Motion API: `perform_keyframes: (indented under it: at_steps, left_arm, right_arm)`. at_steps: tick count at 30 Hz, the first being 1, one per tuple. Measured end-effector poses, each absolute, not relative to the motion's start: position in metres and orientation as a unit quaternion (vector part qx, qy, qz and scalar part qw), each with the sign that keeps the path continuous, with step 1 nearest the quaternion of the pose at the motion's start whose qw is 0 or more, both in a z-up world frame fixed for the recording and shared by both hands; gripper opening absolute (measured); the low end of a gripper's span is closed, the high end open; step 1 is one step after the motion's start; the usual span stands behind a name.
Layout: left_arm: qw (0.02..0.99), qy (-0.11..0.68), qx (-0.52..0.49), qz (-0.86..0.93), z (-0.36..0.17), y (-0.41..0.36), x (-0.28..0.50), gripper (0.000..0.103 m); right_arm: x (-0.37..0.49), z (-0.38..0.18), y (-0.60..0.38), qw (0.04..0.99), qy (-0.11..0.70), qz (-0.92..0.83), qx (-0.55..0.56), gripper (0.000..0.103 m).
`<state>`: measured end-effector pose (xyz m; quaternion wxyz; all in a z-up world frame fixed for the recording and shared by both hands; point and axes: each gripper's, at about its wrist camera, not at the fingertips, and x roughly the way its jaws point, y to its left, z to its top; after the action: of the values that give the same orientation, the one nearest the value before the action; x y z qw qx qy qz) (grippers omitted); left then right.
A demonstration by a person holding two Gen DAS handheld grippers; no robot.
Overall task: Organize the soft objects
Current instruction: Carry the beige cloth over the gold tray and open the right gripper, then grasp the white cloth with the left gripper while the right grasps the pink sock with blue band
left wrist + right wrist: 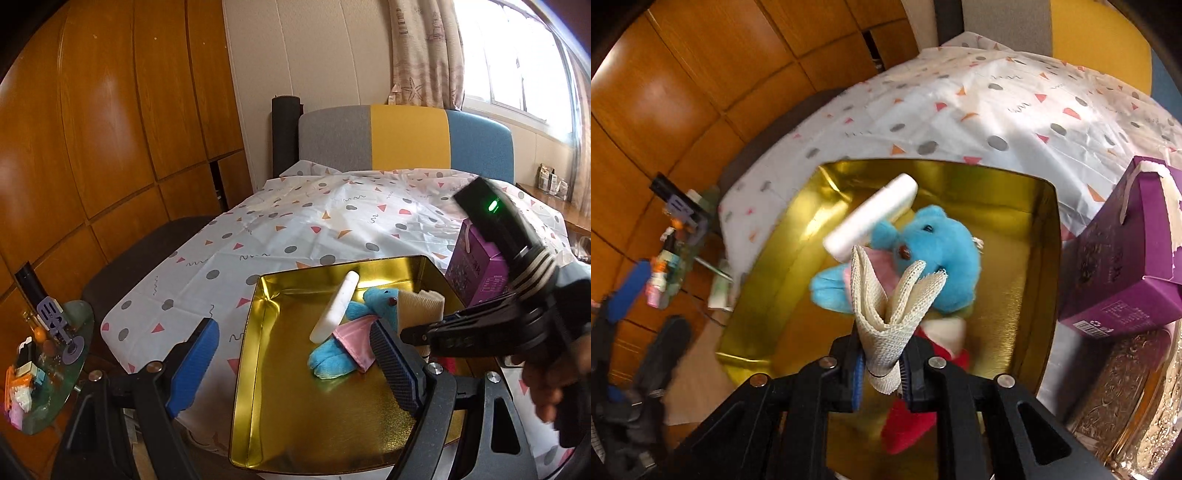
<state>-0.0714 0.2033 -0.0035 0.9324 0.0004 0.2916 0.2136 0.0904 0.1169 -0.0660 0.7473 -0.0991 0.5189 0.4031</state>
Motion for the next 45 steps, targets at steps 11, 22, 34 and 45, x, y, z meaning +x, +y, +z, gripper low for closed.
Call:
perform_keyframes:
  at_steps: [11,22,34,45]
  left_arm:
    - [0.933,0.292,0.005,0.209,-0.003,0.197,-0.073,0.086]
    - [0.934,0.304,0.007,0.186,-0.006,0.187,-0.067,0.087]
    - [0.943,0.309,0.016,0.125,-0.002,0.149,-0.047,0.087]
    - [0.947,0.307,0.068,0.073,0.002,0.099,-0.034,0.087]
  right_arm:
    - [0.098,-0.063,0.097,0.765,0.511,0.387,-0.063,0.037]
    - [0.091,-0.011,0.053,0.82,0.438,0.365,-0.045,0.039]
    - [0.089,0.022,-0.07,0.886,0.38,0.266,-0.013,0.039]
    - [0.1,0.009,-0.205,0.912,0.384,0.134,0.053,0.039]
